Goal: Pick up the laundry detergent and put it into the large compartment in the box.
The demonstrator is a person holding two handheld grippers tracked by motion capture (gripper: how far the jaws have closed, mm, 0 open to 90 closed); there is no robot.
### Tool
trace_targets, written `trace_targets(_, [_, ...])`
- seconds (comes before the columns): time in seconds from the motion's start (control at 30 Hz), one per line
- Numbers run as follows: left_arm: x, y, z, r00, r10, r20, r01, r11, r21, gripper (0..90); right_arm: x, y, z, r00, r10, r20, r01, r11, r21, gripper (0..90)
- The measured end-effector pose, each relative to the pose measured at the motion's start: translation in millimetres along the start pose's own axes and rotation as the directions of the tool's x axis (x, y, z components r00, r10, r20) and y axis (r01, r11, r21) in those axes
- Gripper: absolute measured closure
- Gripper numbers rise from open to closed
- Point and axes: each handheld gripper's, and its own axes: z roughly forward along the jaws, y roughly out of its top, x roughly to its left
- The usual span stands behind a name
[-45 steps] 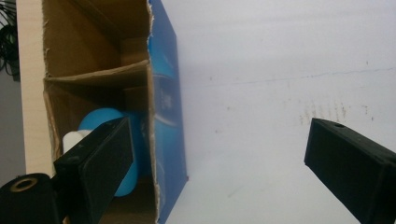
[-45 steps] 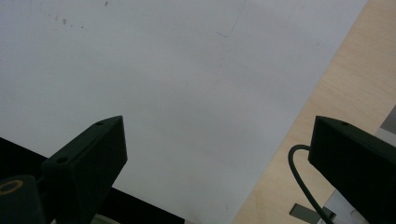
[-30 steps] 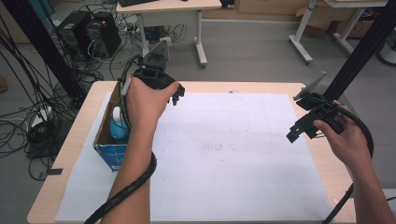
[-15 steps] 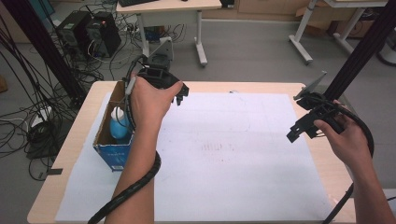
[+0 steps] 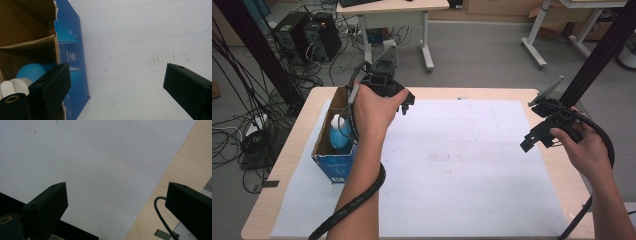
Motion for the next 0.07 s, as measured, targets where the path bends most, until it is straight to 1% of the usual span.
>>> trace_targets(0.07, [0.6, -0.6, 0.0, 1.0, 0.0, 0.001, 0.0, 1.0, 0.0, 8.2, 0.7, 0.2, -0.4, 1.0, 0.0, 0.001, 0.0, 1.0, 0.0, 4.3])
